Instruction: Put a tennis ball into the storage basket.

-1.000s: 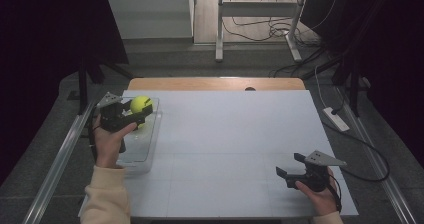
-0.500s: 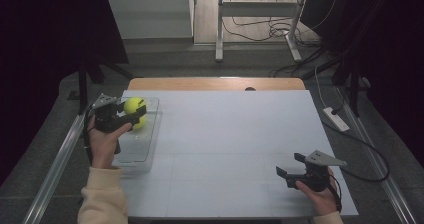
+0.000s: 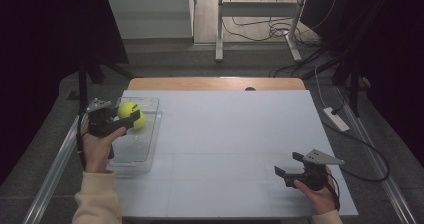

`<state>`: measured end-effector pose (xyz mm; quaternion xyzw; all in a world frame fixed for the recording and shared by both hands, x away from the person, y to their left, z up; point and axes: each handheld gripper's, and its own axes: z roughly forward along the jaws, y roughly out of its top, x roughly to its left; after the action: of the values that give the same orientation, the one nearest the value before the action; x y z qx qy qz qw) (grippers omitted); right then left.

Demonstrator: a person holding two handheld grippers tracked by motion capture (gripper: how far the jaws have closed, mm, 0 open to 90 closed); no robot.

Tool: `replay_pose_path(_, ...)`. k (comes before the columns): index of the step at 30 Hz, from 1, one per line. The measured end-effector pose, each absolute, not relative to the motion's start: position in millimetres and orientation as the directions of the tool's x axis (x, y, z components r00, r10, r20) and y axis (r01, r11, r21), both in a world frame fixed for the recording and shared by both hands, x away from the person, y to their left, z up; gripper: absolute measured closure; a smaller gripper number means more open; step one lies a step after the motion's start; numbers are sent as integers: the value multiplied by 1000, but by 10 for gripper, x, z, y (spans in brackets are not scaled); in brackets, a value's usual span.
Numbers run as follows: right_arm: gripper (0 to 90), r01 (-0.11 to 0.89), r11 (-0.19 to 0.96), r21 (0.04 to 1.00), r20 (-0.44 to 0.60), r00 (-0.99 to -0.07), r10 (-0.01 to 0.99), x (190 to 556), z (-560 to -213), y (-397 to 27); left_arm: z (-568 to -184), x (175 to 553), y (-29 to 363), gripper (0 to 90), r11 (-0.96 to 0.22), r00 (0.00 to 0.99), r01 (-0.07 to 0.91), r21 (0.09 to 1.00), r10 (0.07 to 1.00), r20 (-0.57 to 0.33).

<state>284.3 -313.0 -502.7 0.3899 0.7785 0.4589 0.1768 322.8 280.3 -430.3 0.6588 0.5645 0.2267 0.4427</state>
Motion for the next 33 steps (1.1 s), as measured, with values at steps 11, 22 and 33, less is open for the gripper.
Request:
replay_pose_path(11,90,441,281,853,78,-639,766,2863,-5027,-3119,-4366,3219,2836,269,6,248,578,816,951,-183)
replay_pose_path(22,90,443,282,851,79,-639,765,2867,-5032,-3112,-4435,3240,2872,269,-7,234,615,789,956,-174)
replay_pose_path(33,90,446,283,849,80,-639,765,2867,-5038,-3114,-4538,3280,2946,269,-9,197,658,753,967,-160)
